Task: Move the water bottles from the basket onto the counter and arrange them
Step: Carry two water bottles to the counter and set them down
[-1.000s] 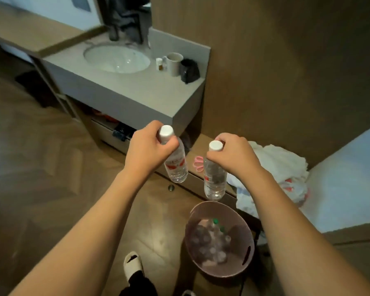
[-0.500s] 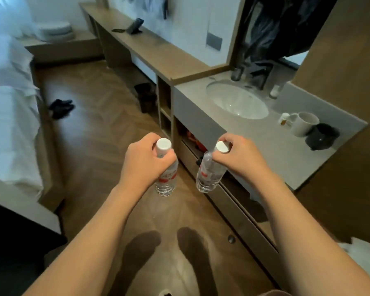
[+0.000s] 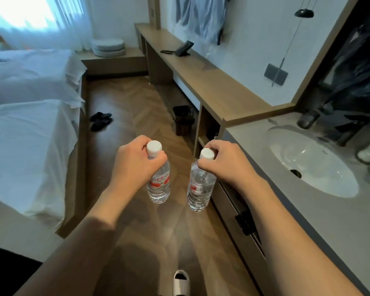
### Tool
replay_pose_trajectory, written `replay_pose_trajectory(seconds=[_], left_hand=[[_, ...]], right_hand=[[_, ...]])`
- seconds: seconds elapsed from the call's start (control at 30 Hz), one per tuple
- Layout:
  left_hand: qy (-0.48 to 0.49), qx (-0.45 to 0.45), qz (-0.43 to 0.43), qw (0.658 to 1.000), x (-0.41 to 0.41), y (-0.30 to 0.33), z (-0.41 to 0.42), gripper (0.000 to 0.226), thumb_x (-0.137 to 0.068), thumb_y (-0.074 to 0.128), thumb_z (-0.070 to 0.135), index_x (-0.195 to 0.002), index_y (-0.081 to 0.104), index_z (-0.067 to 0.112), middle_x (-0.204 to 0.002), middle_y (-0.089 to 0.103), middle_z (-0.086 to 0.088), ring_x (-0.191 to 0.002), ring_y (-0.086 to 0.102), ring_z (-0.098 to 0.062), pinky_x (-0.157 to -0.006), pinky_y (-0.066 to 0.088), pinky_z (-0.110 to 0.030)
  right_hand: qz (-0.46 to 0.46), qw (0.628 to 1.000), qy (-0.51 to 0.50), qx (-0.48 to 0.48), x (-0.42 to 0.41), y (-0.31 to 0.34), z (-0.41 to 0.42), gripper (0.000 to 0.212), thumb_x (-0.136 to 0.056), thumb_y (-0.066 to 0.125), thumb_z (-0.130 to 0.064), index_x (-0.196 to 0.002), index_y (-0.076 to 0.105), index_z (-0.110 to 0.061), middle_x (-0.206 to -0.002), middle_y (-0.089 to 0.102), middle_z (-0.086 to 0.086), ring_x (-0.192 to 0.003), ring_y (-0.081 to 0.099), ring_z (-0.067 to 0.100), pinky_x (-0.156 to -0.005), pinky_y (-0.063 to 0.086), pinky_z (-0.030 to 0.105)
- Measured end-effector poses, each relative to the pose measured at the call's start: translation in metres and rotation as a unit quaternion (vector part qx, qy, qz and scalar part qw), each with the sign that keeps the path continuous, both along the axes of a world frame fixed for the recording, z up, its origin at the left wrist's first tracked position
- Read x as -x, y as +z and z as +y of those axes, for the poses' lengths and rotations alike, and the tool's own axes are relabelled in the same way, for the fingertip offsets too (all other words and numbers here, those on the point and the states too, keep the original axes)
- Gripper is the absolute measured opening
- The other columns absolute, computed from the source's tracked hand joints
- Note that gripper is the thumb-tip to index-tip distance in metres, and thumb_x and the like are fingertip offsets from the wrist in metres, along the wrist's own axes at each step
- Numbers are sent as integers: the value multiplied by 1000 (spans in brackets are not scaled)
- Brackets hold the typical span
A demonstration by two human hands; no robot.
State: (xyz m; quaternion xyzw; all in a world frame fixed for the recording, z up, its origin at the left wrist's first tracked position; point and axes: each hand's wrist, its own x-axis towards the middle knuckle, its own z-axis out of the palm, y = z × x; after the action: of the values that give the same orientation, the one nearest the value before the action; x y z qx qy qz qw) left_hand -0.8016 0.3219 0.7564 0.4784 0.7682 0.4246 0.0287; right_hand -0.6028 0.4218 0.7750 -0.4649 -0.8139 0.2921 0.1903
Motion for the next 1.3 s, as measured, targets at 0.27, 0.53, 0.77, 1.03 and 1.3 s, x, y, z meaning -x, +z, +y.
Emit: replay_pose_trajectory(seconds=[0.27, 0.53, 0.77, 1.03, 1.3], left_hand=[[15, -39, -7, 999, 101, 19, 129, 20, -71, 68, 35, -80, 66, 17, -66, 61, 7, -62, 56, -10, -56, 44, -26], [13, -34, -14, 999, 225, 10, 251, 28, -73, 74, 27, -61, 48, 26, -51, 47, 9, -52, 48, -5, -49, 30, -13], [-15, -35, -13, 999, 357, 21, 369, 16, -72, 73, 30, -73, 62, 19, -57, 55, 7, -57, 51, -6, -51, 37, -17], [10, -6, -10, 1000, 491, 12, 509, 19, -74, 74, 31, -76, 61, 17, -63, 58, 8, -58, 54, -7, -52, 42, -20], [38, -1, 12, 999, 607, 15, 659, 19, -78, 76, 32, -83, 62, 20, -68, 55, 18, -61, 56, -2, -54, 34, -10]], right_hand=[[-1, 1000, 11, 4, 109, 21, 132, 23, -69, 71, -37, -90, 65, -31, -86, 66, -11, -82, 62, 12, -72, 58, 40], [-7, 1000, 10, 13, 231, 12, 259, 19, -71, 71, -34, -88, 65, -28, -82, 66, -11, -78, 63, 9, -68, 58, 36], [-19, 1000, -1, 0, 358, 17, 377, 15, -71, 70, -34, -82, 64, -25, -78, 65, -8, -74, 62, 10, -65, 56, 39], [-7, 1000, 3, 2, 493, 10, 520, 22, -72, 73, -37, -88, 64, -26, -82, 64, -10, -77, 61, 10, -65, 57, 34], [-4, 999, 38, 13, 620, -1, 685, 20, -72, 71, -37, -88, 64, -27, -81, 65, -10, -76, 62, 10, -63, 56, 32]])
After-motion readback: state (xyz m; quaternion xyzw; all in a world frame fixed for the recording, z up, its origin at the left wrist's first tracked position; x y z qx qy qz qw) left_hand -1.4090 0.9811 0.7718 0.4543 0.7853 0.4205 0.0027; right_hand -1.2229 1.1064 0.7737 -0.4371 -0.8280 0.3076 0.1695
